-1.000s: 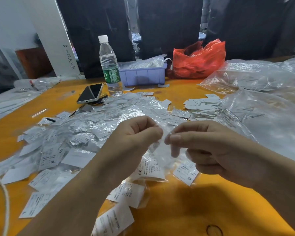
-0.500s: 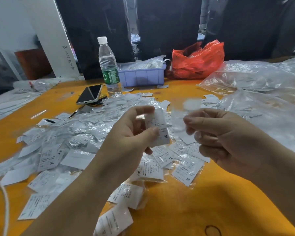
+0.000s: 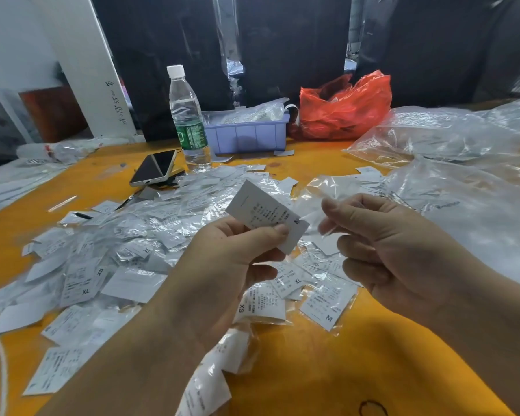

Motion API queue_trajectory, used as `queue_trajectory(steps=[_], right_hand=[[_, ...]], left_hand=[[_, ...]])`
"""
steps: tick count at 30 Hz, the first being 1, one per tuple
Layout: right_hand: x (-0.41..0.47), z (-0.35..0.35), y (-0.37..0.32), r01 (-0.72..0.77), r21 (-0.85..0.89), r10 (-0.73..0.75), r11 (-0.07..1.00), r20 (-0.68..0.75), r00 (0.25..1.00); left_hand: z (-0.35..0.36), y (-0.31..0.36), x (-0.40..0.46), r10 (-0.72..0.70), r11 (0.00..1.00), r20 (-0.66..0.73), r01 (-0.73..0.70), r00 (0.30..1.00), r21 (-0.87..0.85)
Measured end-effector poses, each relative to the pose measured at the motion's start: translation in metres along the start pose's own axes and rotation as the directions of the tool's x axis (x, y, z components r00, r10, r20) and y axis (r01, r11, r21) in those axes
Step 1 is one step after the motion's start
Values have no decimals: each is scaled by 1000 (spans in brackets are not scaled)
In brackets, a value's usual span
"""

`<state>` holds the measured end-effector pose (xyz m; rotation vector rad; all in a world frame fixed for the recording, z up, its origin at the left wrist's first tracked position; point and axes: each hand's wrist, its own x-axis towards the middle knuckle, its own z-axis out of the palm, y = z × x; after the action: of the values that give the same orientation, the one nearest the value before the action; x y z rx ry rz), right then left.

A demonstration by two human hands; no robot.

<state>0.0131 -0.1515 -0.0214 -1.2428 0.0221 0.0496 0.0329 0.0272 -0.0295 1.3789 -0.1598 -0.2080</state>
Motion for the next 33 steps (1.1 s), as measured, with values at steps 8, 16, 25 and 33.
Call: queue_trajectory(steps=[8, 16, 25, 33], right_hand=[[1, 3, 4, 67, 71, -60, 995, -99, 993], [3, -1, 5, 149, 93, -129, 984, -194, 972], [0, 2, 5, 160, 19, -152, 987, -213, 965], [-4, 8, 5, 177, 46, -166, 983, -187, 968]], left_hand=[[6, 0, -2, -85, 987, 13, 86, 996, -135], [8, -1, -4, -45, 999, 34, 45, 998, -18], [10, -3, -4, -21, 1000, 55, 21, 998, 3], [12, -3, -4, 4, 1000, 12, -4, 1000, 22]])
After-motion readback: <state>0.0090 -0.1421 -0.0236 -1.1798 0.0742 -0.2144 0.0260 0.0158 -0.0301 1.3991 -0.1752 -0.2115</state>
